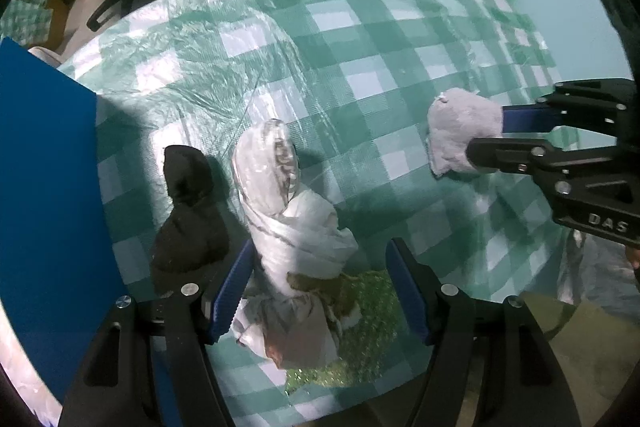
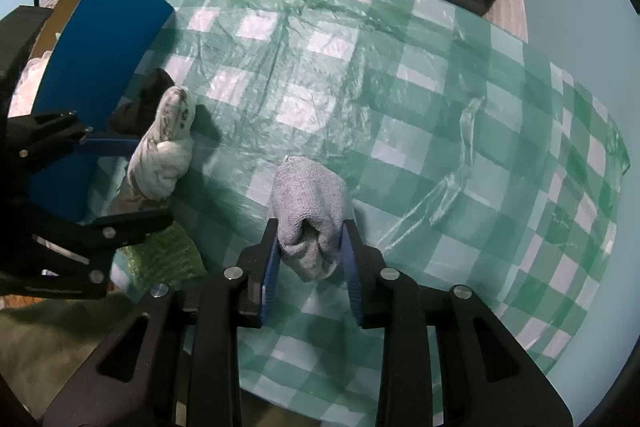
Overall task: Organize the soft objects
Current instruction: 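Grasp the grey sock with the right tool while the left tool grasps the white wrapped bundle, then lift the grey sock and white bundle and carry both toward the box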
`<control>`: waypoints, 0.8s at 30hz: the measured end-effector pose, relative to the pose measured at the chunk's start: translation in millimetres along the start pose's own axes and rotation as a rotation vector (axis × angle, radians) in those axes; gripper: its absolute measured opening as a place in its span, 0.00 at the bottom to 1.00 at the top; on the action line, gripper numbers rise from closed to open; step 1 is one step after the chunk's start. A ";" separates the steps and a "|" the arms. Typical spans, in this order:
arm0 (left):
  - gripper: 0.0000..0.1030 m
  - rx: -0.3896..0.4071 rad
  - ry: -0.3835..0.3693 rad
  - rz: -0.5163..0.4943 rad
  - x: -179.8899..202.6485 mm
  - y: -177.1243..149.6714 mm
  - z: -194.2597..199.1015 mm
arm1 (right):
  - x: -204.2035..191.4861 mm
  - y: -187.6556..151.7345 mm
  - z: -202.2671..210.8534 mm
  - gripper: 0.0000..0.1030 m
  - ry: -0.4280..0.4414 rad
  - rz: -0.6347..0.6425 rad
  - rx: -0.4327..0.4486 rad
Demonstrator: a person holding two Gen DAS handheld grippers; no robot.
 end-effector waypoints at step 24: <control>0.45 0.107 -0.016 0.002 4.8 -1.2 26.1 | -11.2 -1.5 -8.0 0.28 -0.028 0.048 0.000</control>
Point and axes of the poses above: each gripper's, at about its wrist camera, not at the fingertips, and z roughly against the way its jaws point, x to its right, y to its top, the point moved 10 cm from there along -z, roughly the way its jaws point, and after that the axes turned 5 degrees about -z, right-handed, at the moved point
